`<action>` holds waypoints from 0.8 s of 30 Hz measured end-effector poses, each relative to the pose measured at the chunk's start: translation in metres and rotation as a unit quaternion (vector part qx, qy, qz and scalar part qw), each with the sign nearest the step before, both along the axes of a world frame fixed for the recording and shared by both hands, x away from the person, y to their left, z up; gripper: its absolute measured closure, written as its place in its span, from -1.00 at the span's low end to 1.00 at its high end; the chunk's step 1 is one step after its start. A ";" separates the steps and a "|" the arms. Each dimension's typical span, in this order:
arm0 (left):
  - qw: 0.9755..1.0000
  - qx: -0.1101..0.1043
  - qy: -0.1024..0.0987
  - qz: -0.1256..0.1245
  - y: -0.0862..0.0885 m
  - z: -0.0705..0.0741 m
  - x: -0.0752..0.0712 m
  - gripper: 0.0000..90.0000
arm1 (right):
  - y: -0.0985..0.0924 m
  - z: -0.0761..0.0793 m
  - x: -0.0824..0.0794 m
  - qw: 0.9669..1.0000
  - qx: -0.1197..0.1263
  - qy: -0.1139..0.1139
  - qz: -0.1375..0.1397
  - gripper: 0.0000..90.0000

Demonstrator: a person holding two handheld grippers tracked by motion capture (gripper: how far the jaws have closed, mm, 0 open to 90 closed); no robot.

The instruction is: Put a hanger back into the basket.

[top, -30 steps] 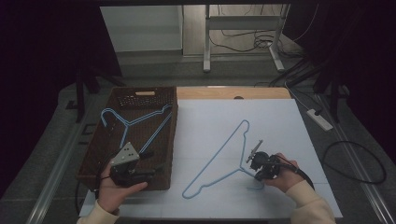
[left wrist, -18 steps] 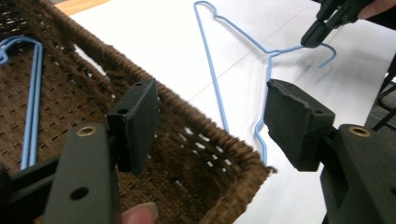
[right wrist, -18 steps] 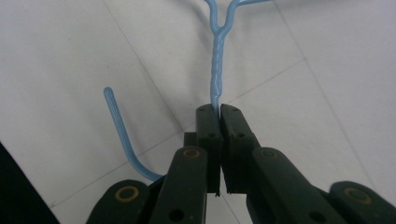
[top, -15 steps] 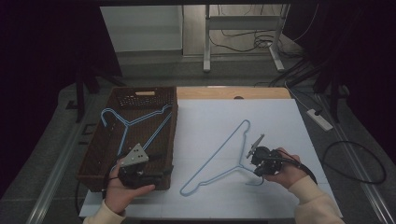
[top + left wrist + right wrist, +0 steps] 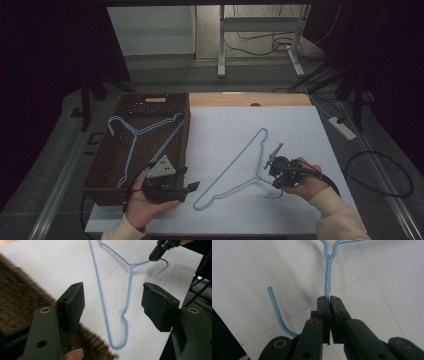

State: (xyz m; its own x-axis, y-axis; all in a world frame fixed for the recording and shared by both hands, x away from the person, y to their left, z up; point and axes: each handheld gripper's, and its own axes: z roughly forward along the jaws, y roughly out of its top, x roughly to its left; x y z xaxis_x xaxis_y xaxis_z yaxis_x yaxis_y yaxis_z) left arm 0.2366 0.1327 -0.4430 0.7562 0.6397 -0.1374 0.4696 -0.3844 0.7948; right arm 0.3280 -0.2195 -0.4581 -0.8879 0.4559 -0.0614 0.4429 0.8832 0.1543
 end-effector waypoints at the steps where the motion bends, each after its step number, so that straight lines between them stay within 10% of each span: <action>1: 1.000 0.001 0.002 -0.004 -0.003 -0.001 0.001 -0.24 | 0.000 0.000 0.000 1.000 0.001 0.002 0.001 0.94; 24: 0.999 0.014 -0.019 -0.026 -0.047 0.003 0.008 -0.27 | 0.001 0.002 0.000 1.000 -0.002 -0.002 0.003 0.94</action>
